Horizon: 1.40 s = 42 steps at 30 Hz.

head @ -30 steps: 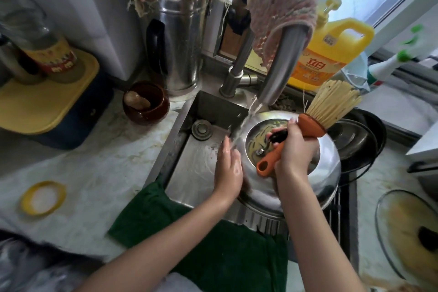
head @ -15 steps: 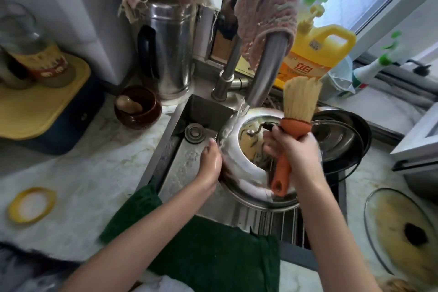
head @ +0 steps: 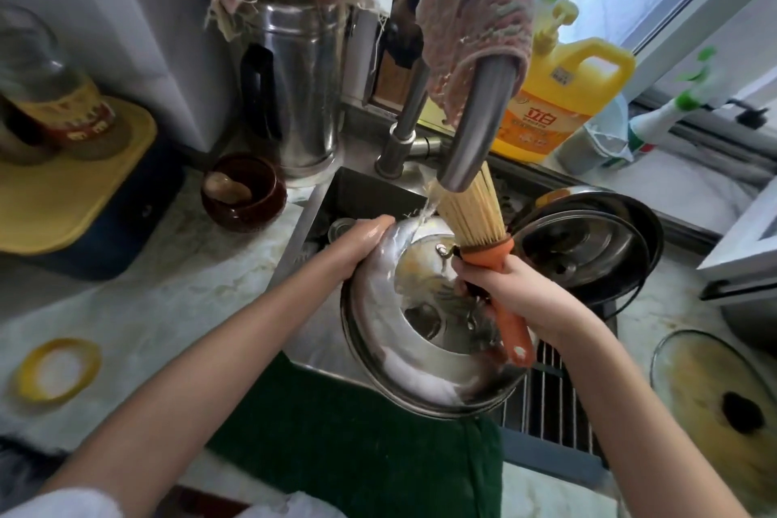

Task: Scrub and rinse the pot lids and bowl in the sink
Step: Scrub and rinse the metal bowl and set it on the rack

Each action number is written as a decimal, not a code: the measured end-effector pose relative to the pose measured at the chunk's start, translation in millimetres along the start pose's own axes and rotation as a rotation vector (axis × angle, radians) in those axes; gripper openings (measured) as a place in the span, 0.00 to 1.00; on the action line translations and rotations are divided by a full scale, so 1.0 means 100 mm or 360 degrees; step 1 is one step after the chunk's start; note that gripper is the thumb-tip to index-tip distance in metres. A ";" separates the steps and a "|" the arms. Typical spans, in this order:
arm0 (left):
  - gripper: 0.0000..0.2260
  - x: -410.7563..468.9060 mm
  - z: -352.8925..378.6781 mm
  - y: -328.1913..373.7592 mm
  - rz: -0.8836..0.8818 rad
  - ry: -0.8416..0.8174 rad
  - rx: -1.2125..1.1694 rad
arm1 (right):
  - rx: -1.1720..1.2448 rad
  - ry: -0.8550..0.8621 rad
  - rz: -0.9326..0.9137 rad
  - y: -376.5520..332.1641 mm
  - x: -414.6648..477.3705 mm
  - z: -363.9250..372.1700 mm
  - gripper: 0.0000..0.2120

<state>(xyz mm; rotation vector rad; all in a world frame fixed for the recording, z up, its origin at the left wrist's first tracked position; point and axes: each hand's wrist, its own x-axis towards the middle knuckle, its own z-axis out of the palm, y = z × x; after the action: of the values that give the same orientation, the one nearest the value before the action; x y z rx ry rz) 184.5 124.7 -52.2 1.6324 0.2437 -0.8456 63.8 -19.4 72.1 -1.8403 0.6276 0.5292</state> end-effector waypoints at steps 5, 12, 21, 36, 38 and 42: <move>0.08 0.18 0.01 0.20 0.0144 -0.0188 0.0064 | 0.0332 -0.0257 -0.0012 0.05 0.08 -0.01 0.09; 0.07 0.29 0.02 0.22 0.0195 -0.0340 0.0151 | 0.0491 -0.0386 -0.0053 0.14 0.12 0.06 0.07; 0.15 0.03 0.17 0.41 0.0590 0.0008 0.1062 | 0.1041 -0.0122 -0.0236 0.19 0.19 0.24 0.10; 0.22 -0.50 0.46 -0.30 0.1057 0.0322 0.0856 | 0.1289 0.0504 -0.0346 0.07 0.18 0.40 0.09; 0.21 -0.18 0.30 -0.10 0.0786 0.0228 0.0461 | 0.1361 0.0531 -0.0361 0.05 0.18 0.43 0.09; 0.21 -0.45 0.46 -0.21 0.0783 0.0354 0.0470 | 0.1436 0.0701 -0.0425 0.02 0.19 0.50 0.10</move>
<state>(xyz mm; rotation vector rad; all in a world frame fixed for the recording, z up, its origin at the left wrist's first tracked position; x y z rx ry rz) 122.2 100.8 -40.4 1.9526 -0.1365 -0.3327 74.0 23.7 42.9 -1.1289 0.7337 -0.3283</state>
